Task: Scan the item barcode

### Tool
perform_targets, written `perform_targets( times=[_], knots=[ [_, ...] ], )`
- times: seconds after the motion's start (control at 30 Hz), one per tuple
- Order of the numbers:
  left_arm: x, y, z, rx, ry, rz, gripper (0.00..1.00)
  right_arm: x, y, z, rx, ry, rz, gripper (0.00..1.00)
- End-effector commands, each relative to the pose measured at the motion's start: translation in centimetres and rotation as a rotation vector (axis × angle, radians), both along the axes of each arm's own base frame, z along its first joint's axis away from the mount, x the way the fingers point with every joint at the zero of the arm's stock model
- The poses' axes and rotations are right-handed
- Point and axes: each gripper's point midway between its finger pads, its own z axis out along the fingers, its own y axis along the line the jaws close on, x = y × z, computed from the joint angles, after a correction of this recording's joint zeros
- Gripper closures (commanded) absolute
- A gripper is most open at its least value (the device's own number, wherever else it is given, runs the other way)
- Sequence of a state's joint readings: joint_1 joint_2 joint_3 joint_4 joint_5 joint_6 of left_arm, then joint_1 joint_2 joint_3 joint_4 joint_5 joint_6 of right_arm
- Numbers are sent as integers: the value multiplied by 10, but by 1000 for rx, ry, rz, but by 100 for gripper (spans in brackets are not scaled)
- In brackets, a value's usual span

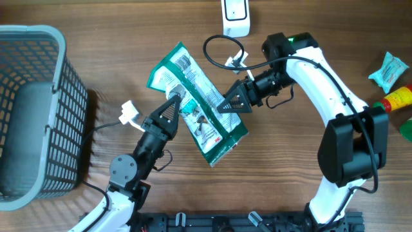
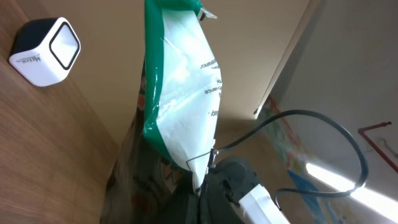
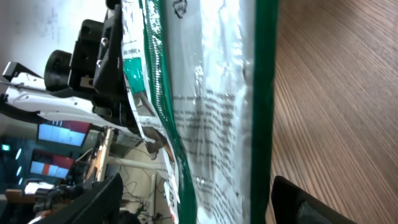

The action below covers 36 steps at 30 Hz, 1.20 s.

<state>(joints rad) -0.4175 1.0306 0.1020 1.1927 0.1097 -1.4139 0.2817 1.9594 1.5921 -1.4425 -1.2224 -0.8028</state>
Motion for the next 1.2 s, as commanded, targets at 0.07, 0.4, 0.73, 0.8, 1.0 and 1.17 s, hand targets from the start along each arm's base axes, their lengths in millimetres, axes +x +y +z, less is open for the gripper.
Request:
perform_targets(
  times=[0.07, 0.4, 0.73, 0.8, 1.0, 1.17],
  knots=[
    [1, 3, 9, 5, -36, 21, 96, -13, 30, 13, 95, -116, 87, 17],
    [2, 4, 9, 5, -34, 25, 96, -26, 39, 8, 64, -116, 136, 96],
    [4, -11, -47, 260, 77, -16, 0, -28, -19, 16, -154, -115, 65, 95],
    [-2, -20, -48, 334, 23, -65, 0, -37, -26, 30, -173, -157, 62, 96],
    [-13, -30, -88, 468, 122, -167, 1, -59, -48, 62, -304, -258, -16, 96],
    [-30, -33, -122, 726, 297, -250, 1, -68, -55, 80, -315, -335, -59, 95]
  ],
)
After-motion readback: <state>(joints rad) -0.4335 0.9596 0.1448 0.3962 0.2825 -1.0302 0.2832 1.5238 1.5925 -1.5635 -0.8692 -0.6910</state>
